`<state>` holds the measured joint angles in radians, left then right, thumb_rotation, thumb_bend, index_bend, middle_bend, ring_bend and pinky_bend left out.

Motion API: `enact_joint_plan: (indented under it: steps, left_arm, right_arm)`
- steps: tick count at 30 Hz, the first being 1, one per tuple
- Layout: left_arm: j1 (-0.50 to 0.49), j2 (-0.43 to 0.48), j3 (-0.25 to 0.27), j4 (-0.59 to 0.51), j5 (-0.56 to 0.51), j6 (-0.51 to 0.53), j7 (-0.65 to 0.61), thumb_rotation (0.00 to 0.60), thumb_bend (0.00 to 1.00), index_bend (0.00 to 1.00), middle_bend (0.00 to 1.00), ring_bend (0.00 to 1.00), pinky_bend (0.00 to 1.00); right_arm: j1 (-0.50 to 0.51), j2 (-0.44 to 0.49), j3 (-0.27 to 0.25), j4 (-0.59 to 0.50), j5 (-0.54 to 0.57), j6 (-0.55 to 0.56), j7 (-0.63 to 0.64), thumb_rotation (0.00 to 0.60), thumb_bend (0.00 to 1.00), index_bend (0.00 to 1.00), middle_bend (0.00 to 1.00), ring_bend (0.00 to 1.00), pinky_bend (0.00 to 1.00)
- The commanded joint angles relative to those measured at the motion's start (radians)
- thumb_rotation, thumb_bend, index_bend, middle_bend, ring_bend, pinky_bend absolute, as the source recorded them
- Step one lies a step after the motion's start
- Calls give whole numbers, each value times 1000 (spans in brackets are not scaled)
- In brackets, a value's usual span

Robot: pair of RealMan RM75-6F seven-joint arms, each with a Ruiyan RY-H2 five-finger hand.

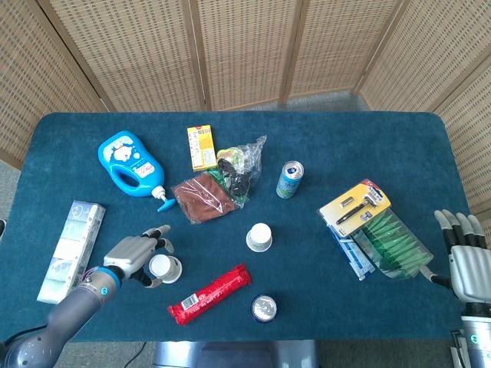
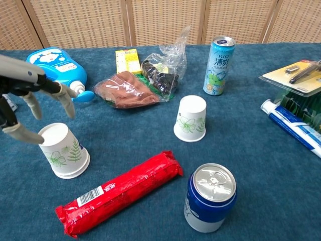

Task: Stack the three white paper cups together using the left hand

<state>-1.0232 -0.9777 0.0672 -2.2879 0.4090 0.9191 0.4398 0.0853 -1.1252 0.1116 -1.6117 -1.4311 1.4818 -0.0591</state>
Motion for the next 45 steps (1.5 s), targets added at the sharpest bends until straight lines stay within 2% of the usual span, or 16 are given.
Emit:
enact_joint_plan:
  steps: [1, 11, 19, 22, 28, 31, 35, 40, 45]
  left_arm:
    - [-1, -28, 14, 12, 1, 15, 18, 600, 300, 237, 0, 0, 235]
    - [6, -162, 43, 65, 11, 106, 95, 600, 300, 216, 0, 0, 295]
    - [5, -244, 58, 94, -19, 177, 170, 600, 300, 284, 9, 2, 373]
    - [2, -269, 57, 103, -35, 207, 198, 600, 299, 334, 88, 49, 413]
    - [17, -329, 44, 123, -28, 296, 240, 600, 301, 464, 311, 215, 502]
    - [29, -357, 42, 134, -19, 337, 265, 600, 304, 504, 351, 250, 531]
    - [43, -365, 24, 131, -16, 357, 267, 600, 312, 535, 381, 281, 562]
    - [55, -325, -8, 105, -18, 353, 247, 600, 319, 554, 404, 302, 570]
    - [69, -252, -64, 83, -49, 269, 161, 600, 323, 563, 416, 315, 584]
  right_arm:
    - [0, -1, 0, 0, 0, 0, -2, 600, 106, 61, 0, 0, 3]
    - [1, -2, 1, 4, 5, -4, 1, 600, 106, 61, 0, 0, 3]
    - [0, 0, 3, 5, 10, -5, 11, 600, 107, 61, 0, 0, 3]
    - [0, 1, 5, 5, 11, -5, 15, 600, 106, 61, 0, 0, 3]
    - [0, 3, 7, 6, 16, -6, 21, 600, 107, 61, 0, 0, 3]
    - [0, 4, 8, 6, 15, -5, 22, 600, 105, 61, 0, 0, 3]
    - [-1, 5, 9, 5, 16, -4, 23, 600, 107, 61, 0, 0, 3]
    - [0, 5, 9, 5, 17, -5, 23, 600, 106, 61, 0, 0, 3]
    - [-1, 4, 6, 2, 12, -3, 18, 600, 106, 61, 0, 0, 3]
